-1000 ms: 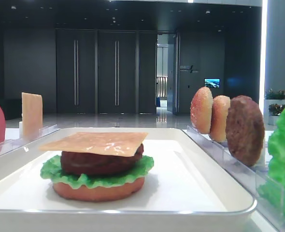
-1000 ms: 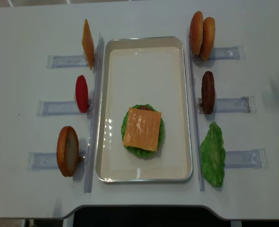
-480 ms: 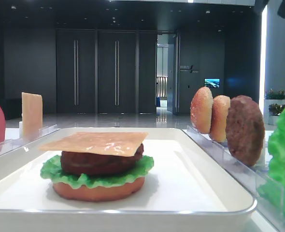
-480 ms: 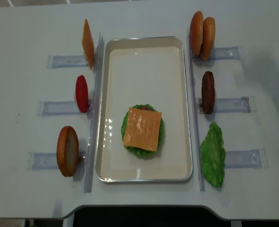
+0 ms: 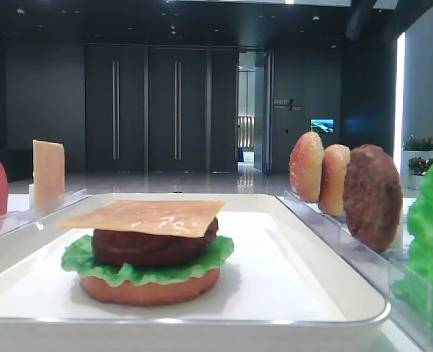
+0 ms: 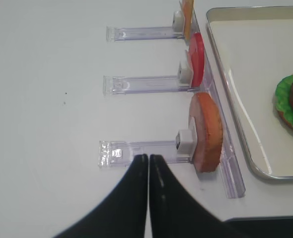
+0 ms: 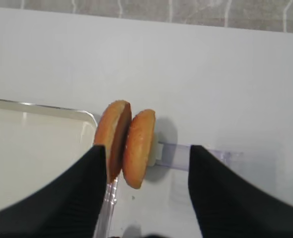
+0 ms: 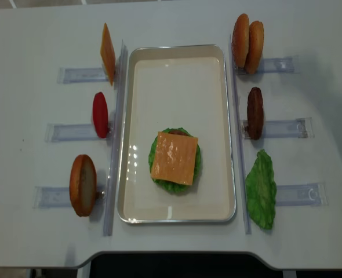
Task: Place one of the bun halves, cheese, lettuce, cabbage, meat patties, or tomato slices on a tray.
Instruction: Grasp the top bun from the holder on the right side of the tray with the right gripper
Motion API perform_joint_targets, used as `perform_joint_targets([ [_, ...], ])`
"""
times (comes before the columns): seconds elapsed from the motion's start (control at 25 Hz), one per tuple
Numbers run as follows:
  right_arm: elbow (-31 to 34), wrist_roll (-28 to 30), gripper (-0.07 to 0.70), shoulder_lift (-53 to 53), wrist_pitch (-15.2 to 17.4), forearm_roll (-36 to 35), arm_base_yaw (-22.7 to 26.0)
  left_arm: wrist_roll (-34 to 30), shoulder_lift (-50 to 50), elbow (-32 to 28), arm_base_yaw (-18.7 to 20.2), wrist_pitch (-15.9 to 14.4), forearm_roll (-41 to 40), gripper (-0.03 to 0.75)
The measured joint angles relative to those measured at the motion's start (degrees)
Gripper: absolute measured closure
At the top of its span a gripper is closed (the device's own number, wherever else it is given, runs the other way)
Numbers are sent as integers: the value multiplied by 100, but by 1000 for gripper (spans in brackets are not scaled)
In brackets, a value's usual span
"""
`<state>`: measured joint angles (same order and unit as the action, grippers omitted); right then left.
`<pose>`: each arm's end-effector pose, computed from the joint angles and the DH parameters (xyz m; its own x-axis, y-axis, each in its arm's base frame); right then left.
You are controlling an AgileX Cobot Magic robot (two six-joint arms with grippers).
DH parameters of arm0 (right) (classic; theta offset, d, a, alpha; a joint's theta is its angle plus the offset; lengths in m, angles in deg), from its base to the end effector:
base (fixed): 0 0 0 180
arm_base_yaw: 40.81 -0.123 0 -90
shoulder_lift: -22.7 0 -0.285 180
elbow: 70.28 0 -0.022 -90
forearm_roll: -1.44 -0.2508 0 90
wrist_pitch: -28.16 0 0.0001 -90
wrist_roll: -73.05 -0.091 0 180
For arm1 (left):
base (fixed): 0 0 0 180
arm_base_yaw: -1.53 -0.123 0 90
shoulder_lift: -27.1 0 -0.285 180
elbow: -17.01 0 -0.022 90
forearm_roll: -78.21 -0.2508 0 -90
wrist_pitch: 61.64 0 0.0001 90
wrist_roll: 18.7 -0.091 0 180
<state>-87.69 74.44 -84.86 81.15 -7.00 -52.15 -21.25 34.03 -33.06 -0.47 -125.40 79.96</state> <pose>0.3816 0.0874 0.3440 -0.7969 -0.0942 -0.5967 -0.2135 0.9679 0.1323 -0.0063 -0.0027 0.2658 -0.5111 0.0132 -0.8594 0.0045 0.9999 0.0126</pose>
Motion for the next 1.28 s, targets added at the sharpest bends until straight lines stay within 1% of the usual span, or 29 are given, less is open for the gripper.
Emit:
perform_joint_targets([
  [0.24,-10,-139,269,-34,-351,74,-265,0,0,0,0,0,0,716],
  [0.4,-16,-328,267,-94,-499,116,-403,0,0,0,0,0,0,716],
  [0.68,-16,-539,223,-435,-526,150,-629,0,0,0,0,0,0,716],
  [0.92,-16,-934,185,-631,-563,426,-751,0,0,0,0,0,0,716],
  [1.04,-16,-1082,176,-737,-569,428,-751,0,0,0,0,0,0,716],
  [1.28,-16,-1124,174,-890,-632,428,-849,0,0,0,0,0,0,716],
])
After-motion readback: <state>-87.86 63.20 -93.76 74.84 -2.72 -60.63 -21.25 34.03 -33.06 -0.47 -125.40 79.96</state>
